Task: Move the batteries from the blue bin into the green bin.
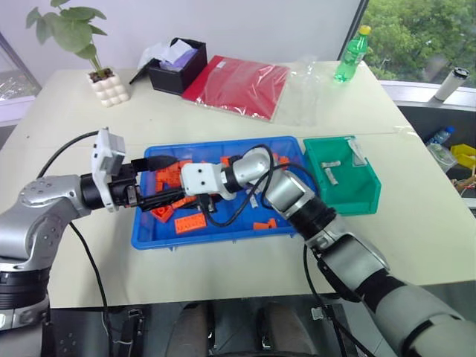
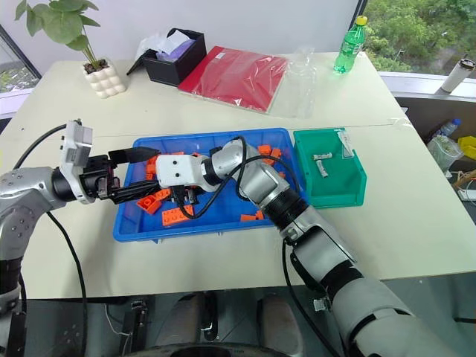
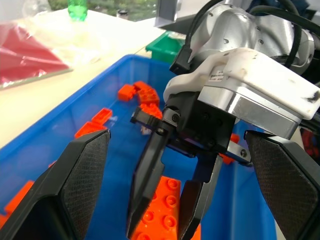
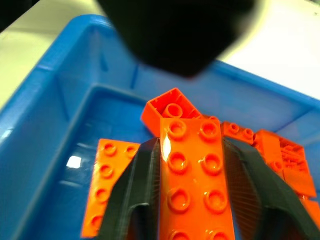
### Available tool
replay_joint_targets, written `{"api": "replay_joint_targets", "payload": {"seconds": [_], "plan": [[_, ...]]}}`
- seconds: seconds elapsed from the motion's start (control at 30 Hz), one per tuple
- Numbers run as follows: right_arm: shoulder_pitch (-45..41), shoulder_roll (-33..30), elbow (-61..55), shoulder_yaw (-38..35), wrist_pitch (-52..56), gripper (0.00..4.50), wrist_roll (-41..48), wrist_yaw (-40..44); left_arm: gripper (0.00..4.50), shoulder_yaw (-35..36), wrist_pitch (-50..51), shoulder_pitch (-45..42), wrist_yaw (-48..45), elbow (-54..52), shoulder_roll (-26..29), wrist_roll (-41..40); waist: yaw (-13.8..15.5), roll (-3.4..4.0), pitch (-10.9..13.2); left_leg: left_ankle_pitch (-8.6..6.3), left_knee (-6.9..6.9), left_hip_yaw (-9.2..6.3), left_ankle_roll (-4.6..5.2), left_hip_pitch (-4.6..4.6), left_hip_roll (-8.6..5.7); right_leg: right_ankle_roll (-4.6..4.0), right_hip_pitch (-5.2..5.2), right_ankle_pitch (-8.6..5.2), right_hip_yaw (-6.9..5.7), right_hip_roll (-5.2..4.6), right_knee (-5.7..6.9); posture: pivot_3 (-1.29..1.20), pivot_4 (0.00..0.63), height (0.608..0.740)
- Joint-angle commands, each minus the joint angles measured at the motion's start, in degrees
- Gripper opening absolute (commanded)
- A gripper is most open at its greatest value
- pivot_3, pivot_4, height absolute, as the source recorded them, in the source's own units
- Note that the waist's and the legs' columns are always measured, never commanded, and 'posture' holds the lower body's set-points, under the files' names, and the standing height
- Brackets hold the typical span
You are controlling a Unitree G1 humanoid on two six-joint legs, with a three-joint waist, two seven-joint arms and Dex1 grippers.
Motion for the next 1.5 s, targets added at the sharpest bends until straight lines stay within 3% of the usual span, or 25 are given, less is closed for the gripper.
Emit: {"api": "replay_joint_targets", "payload": {"seconds": [0.03,0.1,0.23,0.43,0.67,0.8,0.93,1.37,1.5], "plan": [[-0.24,1.15,3.24,0.94,-3.41,3.59,-2.63,-2.55,4.50,2.18,-0.49,0.05,-0.21,-3.17,0.21,-2.11,-0.01,0.00,0.00,0.00,-0.01,0.00,0.00,0.00,0.00,0.00,-0.01,0.00,0.00,0.00,0.00,0.00,0.150,0.740],[-0.32,1.01,3.85,0.48,-3.99,4.49,-3.30,-3.42,4.50,2.36,-0.46,0.51,0.03,-3.51,0.24,-2.32,0.06,0.00,0.00,0.00,-0.01,0.00,0.00,-0.01,0.00,0.00,-0.02,0.00,0.00,0.00,0.01,0.00,0.150,0.740],[-1.79,0.02,0.61,-3.34,1.65,4.49,-3.57,-6.95,4.50,2.54,-0.62,1.21,0.27,-3.94,0.26,-2.48,0.08,0.00,0.00,0.00,0.00,0.00,0.00,-0.01,0.00,0.00,0.00,0.00,0.00,-0.02,0.01,0.00,0.150,0.740],[-1.82,-7.94,-21.65,-12.70,27.76,4.49,0.75,-4.51,4.50,2.24,-1.52,1.08,-0.36,-2.44,0.24,-2.02,0.35,0.00,0.01,0.00,0.00,-0.01,0.00,-0.04,-0.03,0.00,-0.01,0.00,0.00,-0.06,0.01,0.00,0.150,0.740],[4.08,-19.49,-45.02,-16.40,56.94,4.49,4.79,-2.92,4.50,-0.39,-3.21,-1.71,-1.82,0.94,-0.86,-0.65,0.37,-0.01,0.00,-0.20,-0.04,-0.01,0.33,-0.03,-0.03,0.00,0.00,0.00,0.00,-0.06,-0.03,0.00,0.150,0.740],[5.61,-21.12,-52.35,-19.53,73.51,4.49,8.52,-6.45,4.50,-1.56,-3.89,-3.32,-2.69,2.60,-1.57,0.07,0.12,0.00,0.01,-0.20,-0.07,0.00,0.34,-0.03,-0.02,0.00,-0.02,0.00,0.01,-0.06,-0.03,0.00,0.150,0.740],[5.31,-18.91,-55.08,-23.72,86.57,4.49,10.25,-12.81,4.50,-2.69,-4.83,-4.93,-3.23,4.79,-2.47,1.17,0.12,0.00,0.01,-0.20,-0.09,0.00,0.34,-0.02,-0.02,-0.01,-0.03,0.00,0.01,-0.05,-0.03,0.00,0.150,0.740],[9.23,-7.69,-52.82,-28.60,90.71,4.49,17.60,-29.88,4.50,-4.35,-7.15,-8.03,-3.94,8.49,-4.73,3.96,0.14,-0.01,0.00,-0.20,-0.09,0.01,0.34,-0.04,-0.06,0.00,-0.05,0.00,0.01,-0.06,-0.03,0.00,0.150,0.740],[11.07,-7.18,-53.03,-29.11,90.71,4.49,21.65,-32.71,4.50,-4.33,-7.13,-7.87,-4.48,8.61,-4.61,4.14,0.17,-0.01,0.00,-0.20,-0.10,0.01,0.34,-0.04,-0.06,0.00,-0.04,0.00,0.01,-0.06,-0.03,0.00,0.150,0.740]]}}
